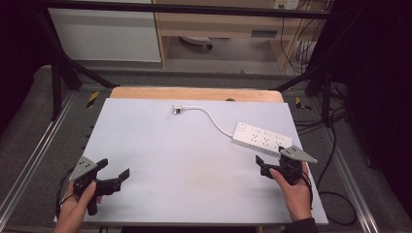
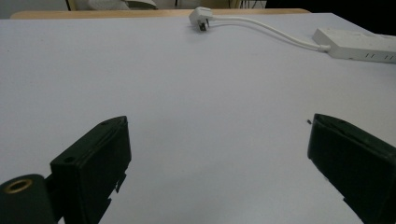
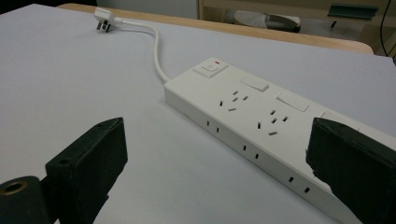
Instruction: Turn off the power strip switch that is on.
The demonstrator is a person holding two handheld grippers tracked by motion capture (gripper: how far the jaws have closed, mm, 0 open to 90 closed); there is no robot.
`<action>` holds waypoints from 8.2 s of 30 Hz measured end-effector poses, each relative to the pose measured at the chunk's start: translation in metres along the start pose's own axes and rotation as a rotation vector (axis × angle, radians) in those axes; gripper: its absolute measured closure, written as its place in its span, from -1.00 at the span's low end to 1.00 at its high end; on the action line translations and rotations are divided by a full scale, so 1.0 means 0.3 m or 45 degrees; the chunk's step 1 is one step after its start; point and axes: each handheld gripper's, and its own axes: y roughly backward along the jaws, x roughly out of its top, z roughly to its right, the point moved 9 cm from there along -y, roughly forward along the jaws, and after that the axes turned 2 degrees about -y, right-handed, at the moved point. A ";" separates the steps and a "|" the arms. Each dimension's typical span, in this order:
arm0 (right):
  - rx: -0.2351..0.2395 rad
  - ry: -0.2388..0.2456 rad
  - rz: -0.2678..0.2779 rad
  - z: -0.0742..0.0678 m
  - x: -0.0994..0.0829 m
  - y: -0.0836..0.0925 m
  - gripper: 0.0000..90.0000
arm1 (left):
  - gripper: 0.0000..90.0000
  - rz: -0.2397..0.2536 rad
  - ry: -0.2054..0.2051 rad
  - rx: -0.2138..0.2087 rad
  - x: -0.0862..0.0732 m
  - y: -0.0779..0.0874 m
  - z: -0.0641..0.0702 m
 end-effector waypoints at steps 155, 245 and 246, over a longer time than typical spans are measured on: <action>-0.105 0.107 -0.276 0.177 0.228 -0.394 1.00 | -0.86 -0.040 -0.042 -0.018 -0.016 -0.007 0.011; -0.138 0.017 -0.228 0.198 0.077 -0.405 1.00 | -0.86 -0.045 -0.050 -0.022 -0.018 -0.008 0.013; -0.139 0.019 -0.227 0.198 0.077 -0.406 1.00 | -0.86 -0.045 -0.051 -0.022 -0.018 -0.008 0.013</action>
